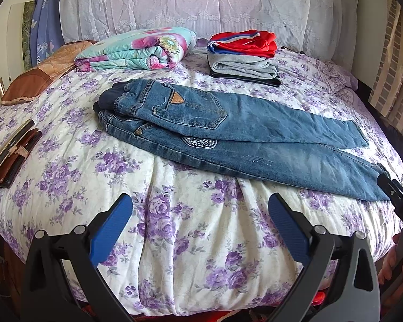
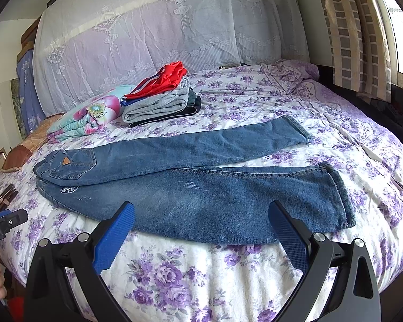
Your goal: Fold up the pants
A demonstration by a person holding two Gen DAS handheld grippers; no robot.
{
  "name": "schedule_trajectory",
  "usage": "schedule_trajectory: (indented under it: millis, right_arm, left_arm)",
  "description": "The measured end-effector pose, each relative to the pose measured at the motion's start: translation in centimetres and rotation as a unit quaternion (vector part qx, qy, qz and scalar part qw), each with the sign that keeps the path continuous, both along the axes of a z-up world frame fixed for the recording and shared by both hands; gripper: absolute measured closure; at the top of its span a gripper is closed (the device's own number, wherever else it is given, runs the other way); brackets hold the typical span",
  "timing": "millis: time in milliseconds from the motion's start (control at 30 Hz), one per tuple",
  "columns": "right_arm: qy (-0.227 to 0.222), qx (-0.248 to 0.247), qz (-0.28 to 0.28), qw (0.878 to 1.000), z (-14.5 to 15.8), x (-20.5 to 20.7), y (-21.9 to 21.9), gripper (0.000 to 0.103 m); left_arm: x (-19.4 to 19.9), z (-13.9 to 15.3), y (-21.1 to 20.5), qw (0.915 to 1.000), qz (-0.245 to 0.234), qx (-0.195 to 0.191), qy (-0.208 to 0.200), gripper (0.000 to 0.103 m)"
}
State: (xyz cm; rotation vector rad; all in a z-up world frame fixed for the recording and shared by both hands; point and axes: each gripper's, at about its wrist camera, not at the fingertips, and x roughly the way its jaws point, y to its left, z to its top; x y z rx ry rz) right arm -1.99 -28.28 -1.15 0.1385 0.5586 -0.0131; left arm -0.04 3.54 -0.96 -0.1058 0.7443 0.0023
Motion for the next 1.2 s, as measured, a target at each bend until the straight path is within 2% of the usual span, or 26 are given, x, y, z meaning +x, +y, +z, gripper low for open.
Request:
schedule_trajectory:
  millis: [1200]
  right_arm:
    - [0.021, -0.010, 0.010, 1.000, -1.2, 0.6, 0.5, 0.003]
  left_arm:
    - [1.0, -2.2, 2.5, 0.9986, 0.019, -0.030, 0.038, 0.005]
